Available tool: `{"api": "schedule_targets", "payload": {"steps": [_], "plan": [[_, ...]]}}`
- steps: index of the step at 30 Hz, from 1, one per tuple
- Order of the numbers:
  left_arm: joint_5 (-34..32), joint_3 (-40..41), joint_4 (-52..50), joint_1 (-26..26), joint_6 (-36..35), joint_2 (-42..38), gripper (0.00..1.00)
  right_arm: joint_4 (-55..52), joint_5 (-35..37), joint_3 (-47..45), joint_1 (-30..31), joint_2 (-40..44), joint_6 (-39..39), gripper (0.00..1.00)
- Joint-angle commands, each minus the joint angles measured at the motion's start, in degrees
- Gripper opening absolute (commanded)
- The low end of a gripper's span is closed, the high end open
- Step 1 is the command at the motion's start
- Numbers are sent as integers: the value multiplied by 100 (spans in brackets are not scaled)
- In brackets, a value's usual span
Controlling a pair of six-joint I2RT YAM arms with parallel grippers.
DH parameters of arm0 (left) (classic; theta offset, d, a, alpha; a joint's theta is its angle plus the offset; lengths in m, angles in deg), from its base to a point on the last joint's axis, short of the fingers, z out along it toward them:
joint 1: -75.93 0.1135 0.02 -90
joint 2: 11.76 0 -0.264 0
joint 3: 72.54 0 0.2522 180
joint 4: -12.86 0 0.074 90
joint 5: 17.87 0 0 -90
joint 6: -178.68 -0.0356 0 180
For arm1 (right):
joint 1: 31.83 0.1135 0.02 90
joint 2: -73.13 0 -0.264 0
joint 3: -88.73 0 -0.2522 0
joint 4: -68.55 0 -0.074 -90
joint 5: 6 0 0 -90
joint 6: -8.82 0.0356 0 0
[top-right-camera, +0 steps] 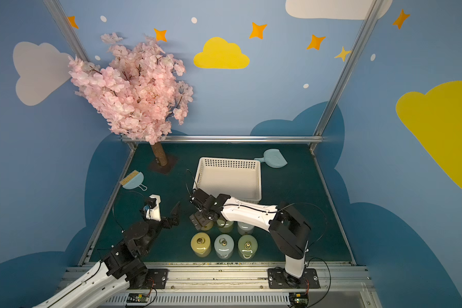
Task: Take the tea canister out of the basket
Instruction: Place the tea canister at the center of the board, then reset both arms
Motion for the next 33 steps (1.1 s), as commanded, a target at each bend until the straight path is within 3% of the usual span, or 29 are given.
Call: {"api": "schedule_targets", "payload": {"steps": [1, 6, 18, 24, 33], "plan": [[-8, 84, 67, 29, -94, -56, 100, -146, 74, 143, 51, 483, 59, 98], [60, 89, 67, 25, -137, -62, 100, -163, 146, 8, 50, 922, 82, 99], [487, 26, 153, 21, -625, -94, 100, -548, 1317, -714, -231, 2102, 114, 98], [682, 3, 389, 29, -828, 116, 100, -527, 1445, -1451, -974, 3011, 80, 98], [206, -328, 373, 111, -858, 750, 100, -257, 1365, -2578, -2412, 4284, -78, 98]]}}
